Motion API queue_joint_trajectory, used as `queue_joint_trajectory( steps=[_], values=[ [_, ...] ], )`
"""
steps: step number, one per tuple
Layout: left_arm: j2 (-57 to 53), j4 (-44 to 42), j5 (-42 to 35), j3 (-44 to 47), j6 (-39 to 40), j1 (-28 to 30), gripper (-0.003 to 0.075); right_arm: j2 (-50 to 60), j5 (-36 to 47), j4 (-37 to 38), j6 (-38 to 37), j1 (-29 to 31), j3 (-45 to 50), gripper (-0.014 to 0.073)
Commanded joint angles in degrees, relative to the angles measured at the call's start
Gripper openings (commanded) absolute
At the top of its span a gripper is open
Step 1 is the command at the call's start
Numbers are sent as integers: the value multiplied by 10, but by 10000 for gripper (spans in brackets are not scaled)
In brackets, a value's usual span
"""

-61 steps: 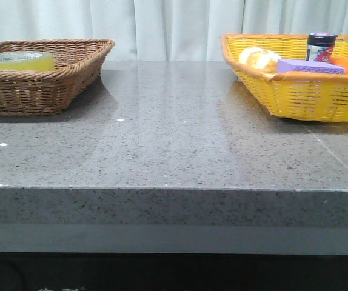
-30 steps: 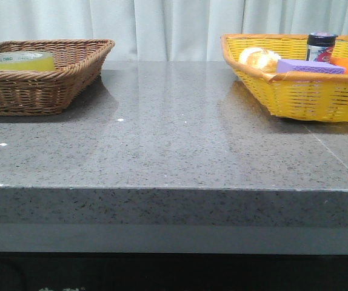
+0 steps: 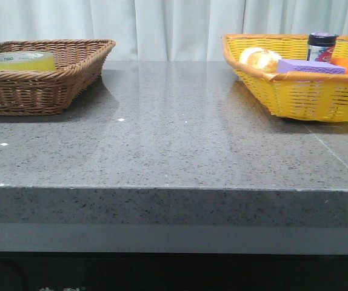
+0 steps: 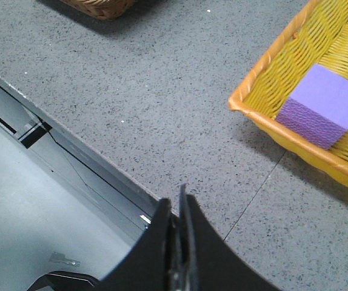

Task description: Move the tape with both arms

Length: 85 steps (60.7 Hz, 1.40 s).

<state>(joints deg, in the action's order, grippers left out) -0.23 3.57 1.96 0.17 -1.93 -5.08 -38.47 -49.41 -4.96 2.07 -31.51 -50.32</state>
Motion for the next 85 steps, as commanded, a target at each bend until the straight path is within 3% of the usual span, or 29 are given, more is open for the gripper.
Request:
queue_joint_trajectory(
  steps=[1,23,55,79,85],
  values=[
    [-12,5,-51,4,-1,3,-20,2,33,-2,5,3,-13,-67],
    [-12,5,-51,4,-1,3,-20,11,44,8,5,8,0,-67],
    [-12,5,-51,4,-1,3,-20,274,409,13,5,263,342,-67],
    [-12,5,-51,4,-1,3,-20,398,526,13,5,293,516,-67],
    [-11,5,-51,4,-1,3,-20,404,512,13,5,293,515,-67]
  ],
)
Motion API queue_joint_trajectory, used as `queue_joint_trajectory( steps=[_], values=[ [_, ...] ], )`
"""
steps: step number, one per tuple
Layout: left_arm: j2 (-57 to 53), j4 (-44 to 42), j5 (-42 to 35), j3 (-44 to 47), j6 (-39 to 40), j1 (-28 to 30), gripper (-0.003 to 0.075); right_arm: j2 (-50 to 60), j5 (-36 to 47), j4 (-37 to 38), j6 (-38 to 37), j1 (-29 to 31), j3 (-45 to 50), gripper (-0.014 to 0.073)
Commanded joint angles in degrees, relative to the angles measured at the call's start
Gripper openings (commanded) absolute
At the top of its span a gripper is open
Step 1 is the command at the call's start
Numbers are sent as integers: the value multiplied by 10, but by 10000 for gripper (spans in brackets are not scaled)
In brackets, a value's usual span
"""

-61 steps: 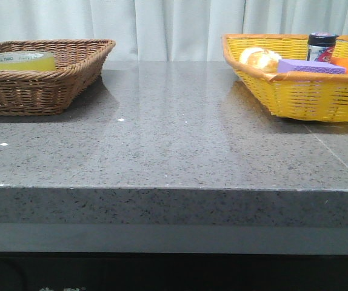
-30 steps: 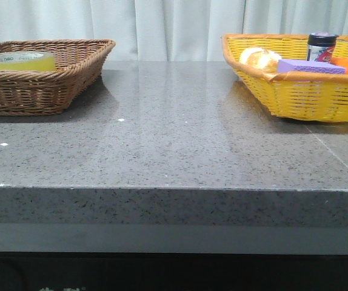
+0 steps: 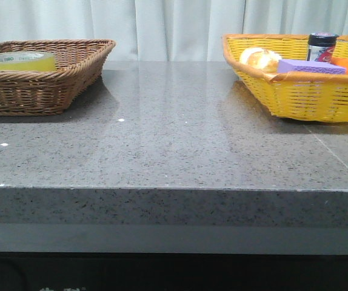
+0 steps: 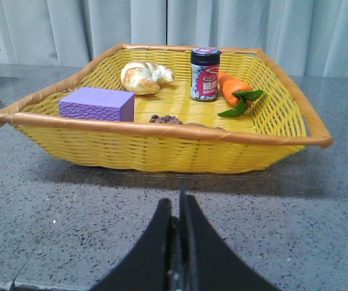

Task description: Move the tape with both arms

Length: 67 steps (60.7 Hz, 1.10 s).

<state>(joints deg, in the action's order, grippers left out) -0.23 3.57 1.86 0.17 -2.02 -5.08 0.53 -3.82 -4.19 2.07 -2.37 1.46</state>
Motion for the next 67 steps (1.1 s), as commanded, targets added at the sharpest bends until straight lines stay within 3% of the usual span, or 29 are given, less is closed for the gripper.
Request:
queue_joint_trajectory(
  steps=[1,67],
  values=[
    [-11,5,-50,4,-1,3,-20,14,54,5,5,2,-3,-67],
    [-10,5,-50,4,-1,3,-20,14,55,5,5,53,-3,-67]
  ],
)
